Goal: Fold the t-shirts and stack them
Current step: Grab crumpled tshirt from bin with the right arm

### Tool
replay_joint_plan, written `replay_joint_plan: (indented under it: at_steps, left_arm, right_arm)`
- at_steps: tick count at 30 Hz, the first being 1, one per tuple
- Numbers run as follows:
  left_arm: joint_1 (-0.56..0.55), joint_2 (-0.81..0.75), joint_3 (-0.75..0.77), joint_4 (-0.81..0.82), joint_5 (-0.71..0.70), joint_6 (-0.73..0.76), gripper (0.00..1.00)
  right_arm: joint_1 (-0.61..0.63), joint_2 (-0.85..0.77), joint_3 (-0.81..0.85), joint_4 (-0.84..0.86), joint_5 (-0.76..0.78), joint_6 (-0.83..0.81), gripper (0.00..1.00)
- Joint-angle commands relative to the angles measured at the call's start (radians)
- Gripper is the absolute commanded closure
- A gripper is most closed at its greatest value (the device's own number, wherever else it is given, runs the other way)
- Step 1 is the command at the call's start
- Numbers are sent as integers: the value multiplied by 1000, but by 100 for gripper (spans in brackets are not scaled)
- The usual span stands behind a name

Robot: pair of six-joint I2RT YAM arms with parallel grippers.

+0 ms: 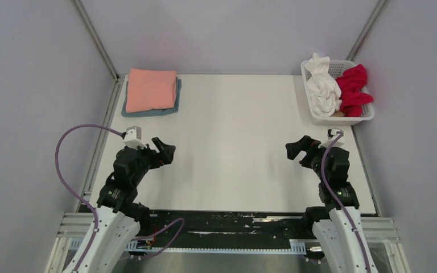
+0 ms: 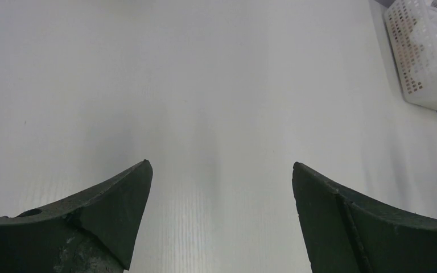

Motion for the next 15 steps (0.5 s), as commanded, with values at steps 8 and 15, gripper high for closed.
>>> replay_joint_plan:
  at_steps: [8, 15]
  left_arm:
    - [-3, 21, 6, 32, 5, 2, 0]
    - [-3, 39, 7, 30, -15, 4, 0]
  right_arm:
    - [-5, 317, 244, 165, 331, 23, 0]
    - [-151, 854, 631, 120, 419, -37, 0]
